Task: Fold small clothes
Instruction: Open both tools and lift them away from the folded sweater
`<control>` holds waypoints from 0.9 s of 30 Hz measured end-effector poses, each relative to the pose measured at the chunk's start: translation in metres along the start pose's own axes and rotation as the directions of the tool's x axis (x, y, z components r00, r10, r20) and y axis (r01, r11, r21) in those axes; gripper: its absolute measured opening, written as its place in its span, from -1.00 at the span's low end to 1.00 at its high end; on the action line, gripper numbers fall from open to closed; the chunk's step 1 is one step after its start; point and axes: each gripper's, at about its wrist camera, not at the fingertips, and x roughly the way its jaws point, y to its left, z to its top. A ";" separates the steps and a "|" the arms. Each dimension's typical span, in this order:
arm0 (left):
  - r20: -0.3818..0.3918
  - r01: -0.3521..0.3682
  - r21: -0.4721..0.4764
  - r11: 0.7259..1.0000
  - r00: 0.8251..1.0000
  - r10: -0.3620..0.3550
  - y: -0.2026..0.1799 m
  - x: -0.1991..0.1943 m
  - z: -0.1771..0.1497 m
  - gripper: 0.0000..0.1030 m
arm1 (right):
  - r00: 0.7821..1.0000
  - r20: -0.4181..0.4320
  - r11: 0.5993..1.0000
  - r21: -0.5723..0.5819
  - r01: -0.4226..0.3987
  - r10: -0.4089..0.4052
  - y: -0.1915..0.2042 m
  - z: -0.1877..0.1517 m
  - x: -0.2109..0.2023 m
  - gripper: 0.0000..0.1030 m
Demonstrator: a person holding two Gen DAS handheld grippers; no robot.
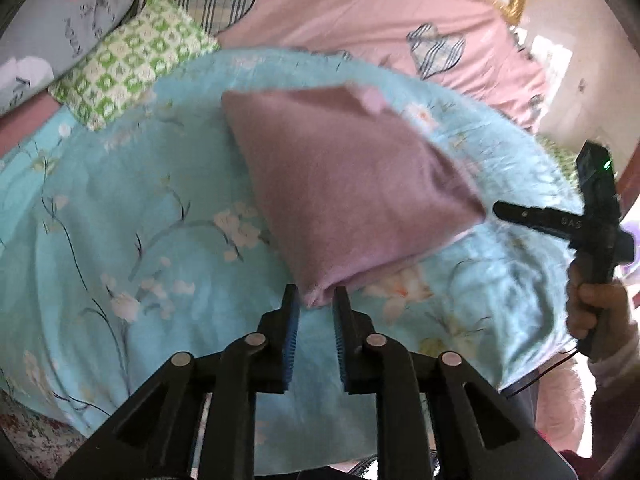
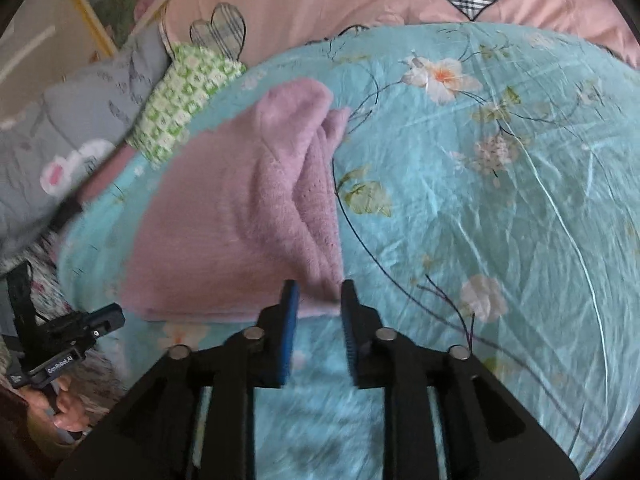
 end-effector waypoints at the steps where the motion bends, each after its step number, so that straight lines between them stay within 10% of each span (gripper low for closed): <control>1: 0.022 0.015 -0.009 1.000 1.000 -0.015 0.001 -0.006 0.007 -0.54 | 1.000 0.018 1.000 0.013 -0.017 0.017 0.000 0.000 -0.005 -0.46; 10: -0.009 0.235 -0.118 0.965 0.971 -0.238 0.004 0.044 0.048 -0.52 | 0.982 0.033 0.983 0.005 -0.186 0.185 0.041 0.031 0.026 -0.46; 21: -0.058 0.212 -0.120 0.970 0.974 -0.220 0.009 0.076 0.012 -0.73 | 0.994 -0.047 0.992 0.074 -0.099 0.102 -0.001 0.007 0.064 -0.89; 27: -0.031 0.157 -0.126 0.980 0.986 -0.162 0.001 0.048 -0.003 -0.41 | 0.998 -0.031 0.998 0.041 -0.055 0.056 0.007 -0.002 0.039 -0.81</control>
